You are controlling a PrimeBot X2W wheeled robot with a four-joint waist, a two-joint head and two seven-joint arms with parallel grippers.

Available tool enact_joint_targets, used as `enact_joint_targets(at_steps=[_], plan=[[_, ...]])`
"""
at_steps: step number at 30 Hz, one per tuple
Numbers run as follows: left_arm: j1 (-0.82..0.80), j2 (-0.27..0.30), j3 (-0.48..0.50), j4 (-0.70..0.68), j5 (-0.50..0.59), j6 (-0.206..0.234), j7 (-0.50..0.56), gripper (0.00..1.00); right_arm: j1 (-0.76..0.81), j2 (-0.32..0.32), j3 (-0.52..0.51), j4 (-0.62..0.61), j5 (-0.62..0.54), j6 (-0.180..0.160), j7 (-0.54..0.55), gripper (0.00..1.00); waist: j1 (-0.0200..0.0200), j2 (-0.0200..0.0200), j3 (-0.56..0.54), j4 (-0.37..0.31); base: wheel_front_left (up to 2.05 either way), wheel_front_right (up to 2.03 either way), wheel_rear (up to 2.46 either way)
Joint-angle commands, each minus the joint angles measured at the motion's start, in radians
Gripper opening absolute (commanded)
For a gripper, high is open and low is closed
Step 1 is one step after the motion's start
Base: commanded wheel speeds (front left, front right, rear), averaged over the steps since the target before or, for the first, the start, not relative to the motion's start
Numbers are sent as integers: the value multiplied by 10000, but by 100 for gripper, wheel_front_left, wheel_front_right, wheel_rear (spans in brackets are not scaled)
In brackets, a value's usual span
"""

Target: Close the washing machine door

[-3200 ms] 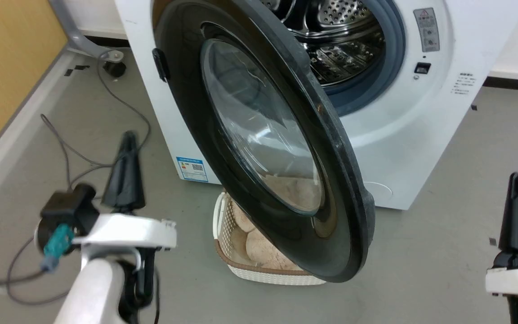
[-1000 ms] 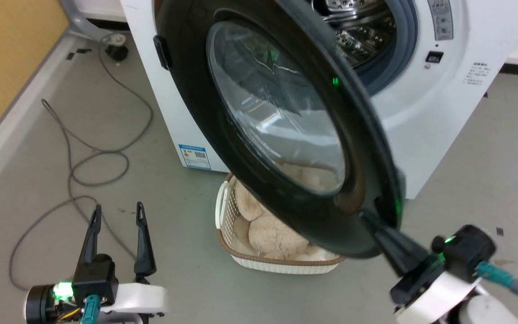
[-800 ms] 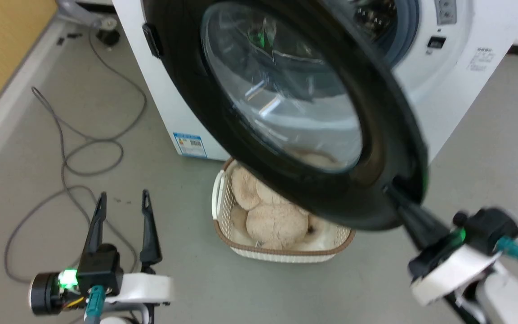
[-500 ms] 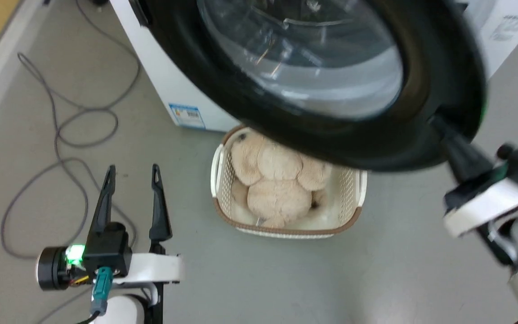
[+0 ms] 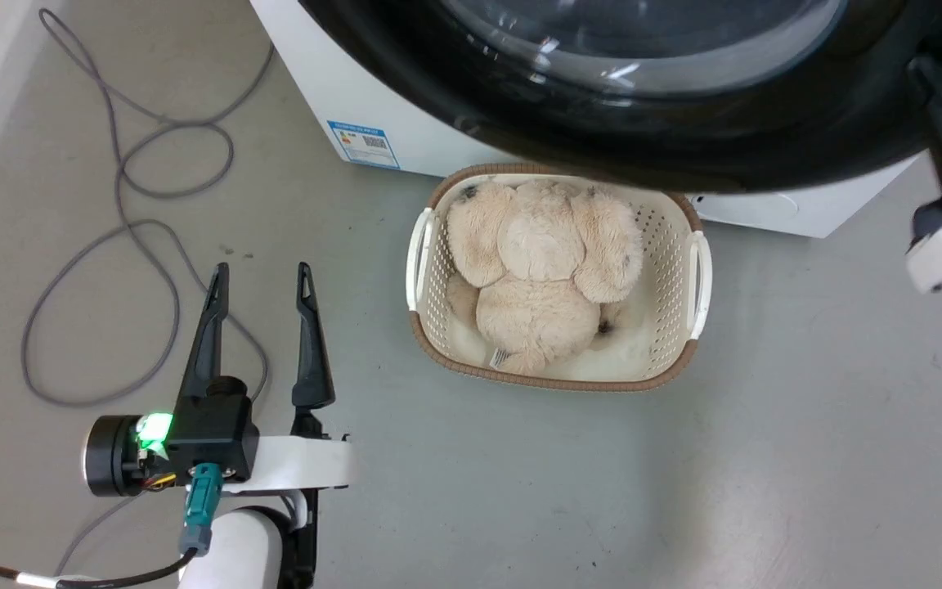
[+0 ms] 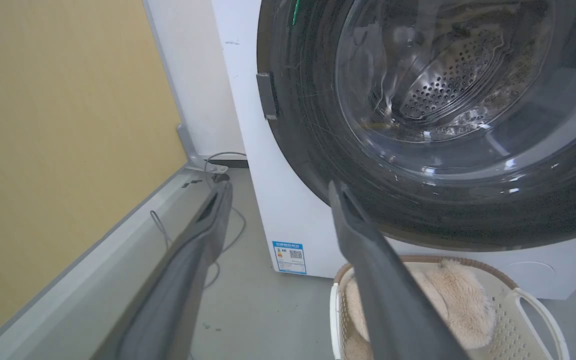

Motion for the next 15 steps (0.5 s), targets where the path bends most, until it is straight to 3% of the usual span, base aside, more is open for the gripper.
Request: enact_joint_targets(at_steps=[1, 15], plan=[[-176, -23, -28, -48, -59, 72, -45, 100, -311, -131, -33, 160, -89, -15, -42, 0, -1, 0, 61, 35, 0, 0, 0], [-363, -59, -129, -83, -46, 183, -45, 100, -1916, -298, -101, 1922, -260, -15, -42, 0, -1, 0, 305, 210, 0, 0, 0]])
